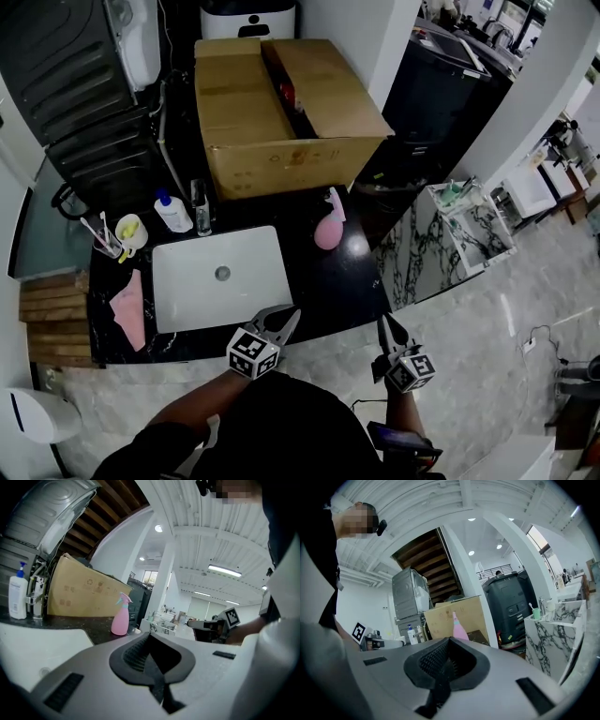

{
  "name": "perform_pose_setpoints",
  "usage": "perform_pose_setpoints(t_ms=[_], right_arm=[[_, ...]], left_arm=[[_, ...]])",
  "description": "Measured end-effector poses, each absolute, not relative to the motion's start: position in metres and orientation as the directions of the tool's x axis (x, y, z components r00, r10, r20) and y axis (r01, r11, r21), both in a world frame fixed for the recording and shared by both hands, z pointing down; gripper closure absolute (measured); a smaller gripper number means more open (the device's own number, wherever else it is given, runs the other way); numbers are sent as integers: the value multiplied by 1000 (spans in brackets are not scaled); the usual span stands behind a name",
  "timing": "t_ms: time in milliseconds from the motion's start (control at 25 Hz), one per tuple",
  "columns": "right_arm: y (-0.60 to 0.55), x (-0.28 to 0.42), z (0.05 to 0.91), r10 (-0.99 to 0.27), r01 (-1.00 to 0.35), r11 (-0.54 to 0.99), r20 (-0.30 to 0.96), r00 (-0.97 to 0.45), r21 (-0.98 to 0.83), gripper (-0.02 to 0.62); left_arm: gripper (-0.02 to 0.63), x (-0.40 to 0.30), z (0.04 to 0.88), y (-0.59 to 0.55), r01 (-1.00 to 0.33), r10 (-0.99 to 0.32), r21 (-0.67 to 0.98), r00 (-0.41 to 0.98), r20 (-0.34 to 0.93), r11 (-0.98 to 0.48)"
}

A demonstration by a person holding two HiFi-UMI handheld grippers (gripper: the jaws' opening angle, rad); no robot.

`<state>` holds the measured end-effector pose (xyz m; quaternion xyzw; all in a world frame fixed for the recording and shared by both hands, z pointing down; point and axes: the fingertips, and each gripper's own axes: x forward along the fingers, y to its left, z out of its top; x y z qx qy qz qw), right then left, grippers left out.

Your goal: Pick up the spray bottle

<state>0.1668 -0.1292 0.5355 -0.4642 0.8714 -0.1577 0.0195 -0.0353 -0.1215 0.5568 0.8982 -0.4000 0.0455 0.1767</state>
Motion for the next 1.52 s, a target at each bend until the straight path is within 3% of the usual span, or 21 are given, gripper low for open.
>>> perform_pose_setpoints(t_ms=[760,1520], right_arm=[[-205,102,529,-791,-813,550,195,-580,-190,569],[-305,66,527,-679,-709,698,221,-700,-101,569]], left_arm=[[598,-102,559,-155,-776,-762,317,616,198,-545],[598,-107,556,-185,-840,-831,322,514,214,-437]])
